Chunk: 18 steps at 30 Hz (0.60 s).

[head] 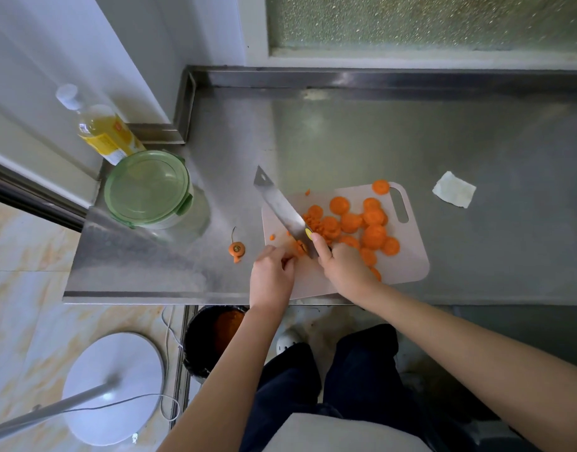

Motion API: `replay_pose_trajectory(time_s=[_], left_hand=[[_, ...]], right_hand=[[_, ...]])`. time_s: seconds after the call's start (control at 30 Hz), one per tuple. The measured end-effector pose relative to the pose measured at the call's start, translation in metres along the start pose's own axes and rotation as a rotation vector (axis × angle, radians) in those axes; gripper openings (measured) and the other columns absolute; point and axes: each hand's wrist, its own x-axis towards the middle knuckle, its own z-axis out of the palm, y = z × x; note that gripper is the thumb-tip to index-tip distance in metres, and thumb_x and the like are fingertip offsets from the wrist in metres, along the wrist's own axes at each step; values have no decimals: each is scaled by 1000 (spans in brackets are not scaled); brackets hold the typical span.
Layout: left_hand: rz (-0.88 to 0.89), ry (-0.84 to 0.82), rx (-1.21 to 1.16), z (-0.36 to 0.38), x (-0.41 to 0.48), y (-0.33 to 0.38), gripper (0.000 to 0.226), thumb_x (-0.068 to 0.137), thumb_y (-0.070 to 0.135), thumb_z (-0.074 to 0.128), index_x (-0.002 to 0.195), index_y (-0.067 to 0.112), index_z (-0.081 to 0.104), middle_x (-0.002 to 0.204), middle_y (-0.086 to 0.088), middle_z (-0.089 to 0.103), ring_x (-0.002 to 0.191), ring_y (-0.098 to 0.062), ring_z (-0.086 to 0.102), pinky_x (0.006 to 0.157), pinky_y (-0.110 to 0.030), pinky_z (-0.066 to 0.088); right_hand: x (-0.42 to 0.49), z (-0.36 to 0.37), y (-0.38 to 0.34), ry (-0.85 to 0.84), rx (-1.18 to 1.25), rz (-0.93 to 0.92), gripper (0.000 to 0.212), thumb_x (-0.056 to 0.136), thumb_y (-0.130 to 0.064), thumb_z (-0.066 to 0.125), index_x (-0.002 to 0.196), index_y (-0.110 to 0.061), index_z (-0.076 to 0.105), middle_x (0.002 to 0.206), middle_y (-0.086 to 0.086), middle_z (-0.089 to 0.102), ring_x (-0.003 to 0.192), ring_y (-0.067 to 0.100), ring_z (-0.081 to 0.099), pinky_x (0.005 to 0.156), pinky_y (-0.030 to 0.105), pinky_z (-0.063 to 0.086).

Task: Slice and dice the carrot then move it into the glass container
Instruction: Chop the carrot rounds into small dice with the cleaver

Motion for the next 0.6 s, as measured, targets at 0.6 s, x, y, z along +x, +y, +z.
replay_pose_trajectory(time_s=[0.6], left_hand=[[110,-181,360,11,82,54,36,94,30,50,126,15,54,126,-6,51,119,-25,43,95,-28,27]], right_hand=[[29,-70,40,285,269,74,66,98,-52,31,54,-6,48,43,0,44,46,19,43,56,32,35]])
